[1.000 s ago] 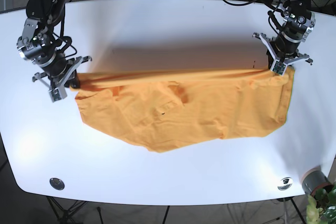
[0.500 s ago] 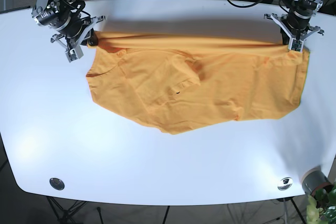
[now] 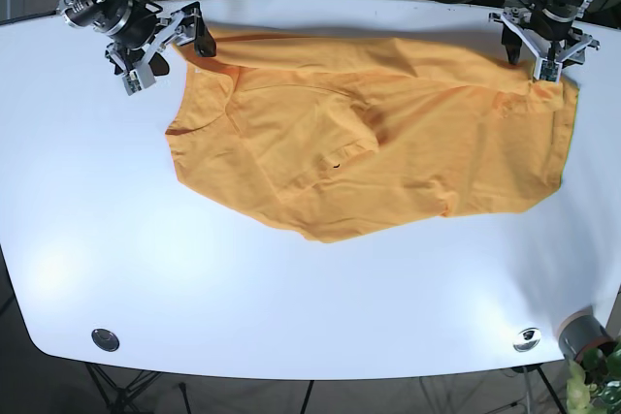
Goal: Fold the T-shirt properly
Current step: 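Lay the T-shirt flat and open both grippers, then grasp the T-shirt hem corners with the right and left grippers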
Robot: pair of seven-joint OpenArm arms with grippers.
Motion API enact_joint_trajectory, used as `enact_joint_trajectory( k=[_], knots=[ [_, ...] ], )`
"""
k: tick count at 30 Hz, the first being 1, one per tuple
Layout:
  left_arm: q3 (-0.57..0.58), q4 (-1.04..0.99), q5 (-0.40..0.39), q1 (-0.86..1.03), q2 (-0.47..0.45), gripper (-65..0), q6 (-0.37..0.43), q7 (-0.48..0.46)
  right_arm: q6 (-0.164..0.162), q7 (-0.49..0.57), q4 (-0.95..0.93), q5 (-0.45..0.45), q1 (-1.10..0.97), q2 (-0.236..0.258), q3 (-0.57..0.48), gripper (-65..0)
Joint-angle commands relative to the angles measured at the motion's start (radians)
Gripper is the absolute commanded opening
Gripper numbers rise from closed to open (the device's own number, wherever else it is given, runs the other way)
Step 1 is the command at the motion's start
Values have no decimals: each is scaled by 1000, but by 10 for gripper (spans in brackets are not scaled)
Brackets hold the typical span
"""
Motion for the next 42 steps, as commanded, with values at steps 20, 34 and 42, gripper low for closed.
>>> enact_joint_trajectory(
  k=[20, 34, 42],
  knots=[
    [-91, 50, -742, -2, -203, -260, 6, 290, -34, 16, -21, 61, 171, 38, 3, -117],
    [-155, 43, -431, -302, -199, -260, 6, 393, -87, 16, -271, -99, 450, 40, 0, -117],
    [-154, 40, -257, -388, -167, -260, 6, 390, -79, 71, -480, -231, 580, 40, -3, -119]
  ],
)
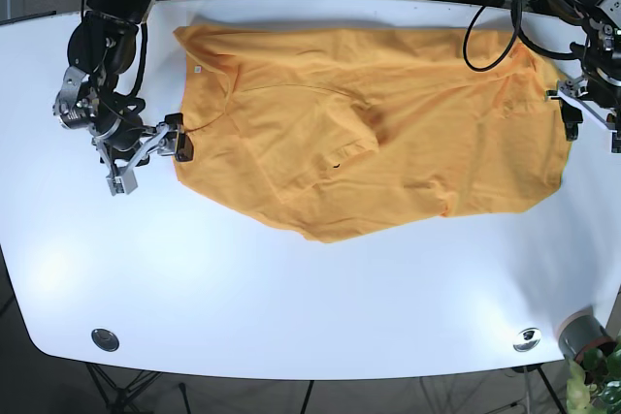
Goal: Fold the T-shirt properly
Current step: 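Grasp the T-shirt hem corners with the right and left grippers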
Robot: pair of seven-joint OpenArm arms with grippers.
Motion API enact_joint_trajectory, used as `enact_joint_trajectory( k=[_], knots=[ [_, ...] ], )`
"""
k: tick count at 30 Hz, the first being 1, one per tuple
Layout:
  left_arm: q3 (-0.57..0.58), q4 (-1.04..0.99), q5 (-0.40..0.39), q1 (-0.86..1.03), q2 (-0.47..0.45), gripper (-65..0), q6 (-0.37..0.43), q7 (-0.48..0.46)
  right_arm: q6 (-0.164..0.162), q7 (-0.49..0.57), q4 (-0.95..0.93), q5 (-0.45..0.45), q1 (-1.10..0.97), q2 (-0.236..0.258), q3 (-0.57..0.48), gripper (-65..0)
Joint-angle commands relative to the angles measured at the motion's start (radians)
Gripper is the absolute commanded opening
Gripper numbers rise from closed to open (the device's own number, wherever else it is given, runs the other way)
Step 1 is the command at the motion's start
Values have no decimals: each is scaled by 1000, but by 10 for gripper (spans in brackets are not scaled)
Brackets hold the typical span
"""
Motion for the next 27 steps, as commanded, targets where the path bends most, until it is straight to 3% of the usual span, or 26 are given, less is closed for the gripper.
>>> enact_joint_trajectory(
  k=[1, 7, 19, 23, 27],
  knots=[
    [-2, 15, 15, -9, -17, -260, 0, -23, 6, 60, -45, -11, 30, 9, 0, -119],
    [15, -13, 24, -35, -22, -260, 0, -24, 6, 89, -122, -23, 39, 4, -2, -119],
    [-19, -145, 100, -141, -51, -254, 0, -24, 0, 92, -110, -20, -2, -54, -69, -125],
    [-19, -209, 101, -179, -65, -254, 0, -49, -2, 92, -114, -25, 2, -62, -69, -238],
    [-19, -274, 115, -204, -68, -254, 0, -123, -2, 90, -113, -25, 2, -65, -88, -412]
  ],
)
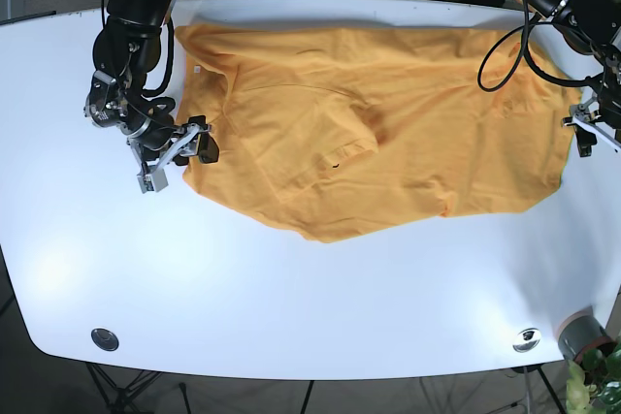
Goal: Fold the T-shirt properly
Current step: 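Grasp the T-shirt hem corners with the right and left grippers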
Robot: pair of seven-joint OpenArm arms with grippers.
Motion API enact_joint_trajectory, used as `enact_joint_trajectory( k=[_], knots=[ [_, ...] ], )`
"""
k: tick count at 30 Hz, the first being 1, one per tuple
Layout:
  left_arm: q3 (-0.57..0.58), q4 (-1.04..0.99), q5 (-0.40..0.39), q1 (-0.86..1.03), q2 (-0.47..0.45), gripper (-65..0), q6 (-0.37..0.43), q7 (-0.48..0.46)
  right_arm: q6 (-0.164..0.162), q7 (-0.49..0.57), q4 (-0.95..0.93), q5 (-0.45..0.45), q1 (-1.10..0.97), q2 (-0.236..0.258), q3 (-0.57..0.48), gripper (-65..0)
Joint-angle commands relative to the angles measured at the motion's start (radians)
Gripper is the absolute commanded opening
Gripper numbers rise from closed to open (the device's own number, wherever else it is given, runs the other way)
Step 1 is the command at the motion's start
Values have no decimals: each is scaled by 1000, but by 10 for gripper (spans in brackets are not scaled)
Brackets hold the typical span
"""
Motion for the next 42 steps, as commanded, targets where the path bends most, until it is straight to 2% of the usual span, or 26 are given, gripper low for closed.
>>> enact_joint_trajectory(
  k=[1, 2, 5, 11, 15, 17, 26, 37, 42],
  knots=[
    [5, -22, 18, -27, -28, -253, -1, -55, 0, -27, 5, -11, 5, 4, -30, -465],
    [6, -35, 29, -39, -31, -253, 5, -67, 0, -27, 5, -11, 5, 4, -36, -498],
    [31, -119, 50, -101, -33, -253, 94, -121, 0, -27, 7, -12, 7, 4, -47, -628],
    [131, -314, 49, -136, -102, -237, 212, -237, 0, -27, 10, -11, 5, 4, -47, -629],
    [206, -466, 47, -196, -138, -118, 261, -306, 0, -16, 20, -6, 5, 7, -47, -629],
    [210, -509, 47, -208, -152, -89, 273, -325, 0, -14, 40, -11, -1, 5, -47, -629],
    [281, -770, 41, -302, -212, -72, 270, -336, 0, -8, 53, -8, 1, 4, -46, -629],
    [370, -878, 40, -326, -212, -71, 266, -336, 0, -7, 50, -3, 5, 4, -43, -629],
    [391, -975, 40, -355, -211, -71, 164, -336, 0, -7, 48, -3, 5, 4, -43, -629]
  ],
)
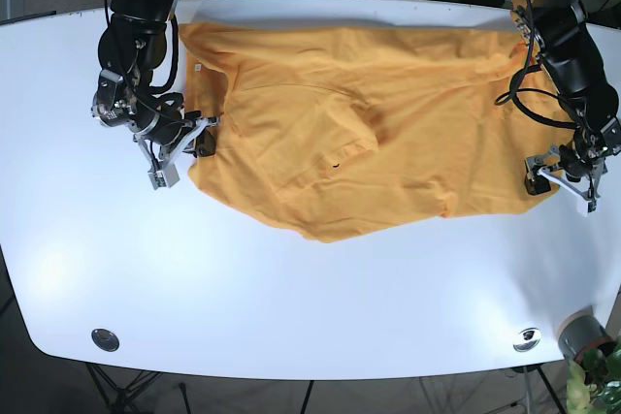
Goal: Fold the T-shirt properly
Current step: 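Grasp the T-shirt hem corners with the right and left grippers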
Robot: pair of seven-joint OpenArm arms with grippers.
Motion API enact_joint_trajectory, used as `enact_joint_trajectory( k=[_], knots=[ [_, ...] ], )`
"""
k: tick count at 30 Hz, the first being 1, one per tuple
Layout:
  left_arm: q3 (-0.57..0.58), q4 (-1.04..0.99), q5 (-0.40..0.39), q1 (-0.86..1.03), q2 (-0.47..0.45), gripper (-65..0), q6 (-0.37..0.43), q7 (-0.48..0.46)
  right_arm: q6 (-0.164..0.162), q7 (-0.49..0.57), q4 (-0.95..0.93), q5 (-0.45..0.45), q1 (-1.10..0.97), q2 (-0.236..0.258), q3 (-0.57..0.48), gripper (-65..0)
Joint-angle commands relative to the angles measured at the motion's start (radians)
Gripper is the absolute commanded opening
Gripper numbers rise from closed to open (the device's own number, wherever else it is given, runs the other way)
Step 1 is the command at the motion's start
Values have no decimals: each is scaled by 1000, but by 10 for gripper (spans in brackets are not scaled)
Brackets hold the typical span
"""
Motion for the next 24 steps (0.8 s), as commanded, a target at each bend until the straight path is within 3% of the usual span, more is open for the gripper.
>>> enact_joint_trajectory(
  k=[1, 15, 18, 22, 24],
  knots=[
    [6, -51, -6, -24, -11, -71, -53, 25, 0, 14, 18, 14, 19, 7, 1, -629],
    [73, -72, -3, -4, 27, -94, -197, 68, 0, 27, 15, 16, 19, 5, 1, -629],
    [73, -72, -3, 21, 27, -199, -197, 62, 0, 35, 14, 16, 16, 5, 1, -629],
    [73, -72, -1, 24, 27, -406, -197, 62, 0, 35, 14, 16, 15, 5, 1, -629],
    [73, -72, -1, 24, 27, -465, -197, 62, 0, 35, 14, 16, 15, 5, 1, -629]
  ],
)
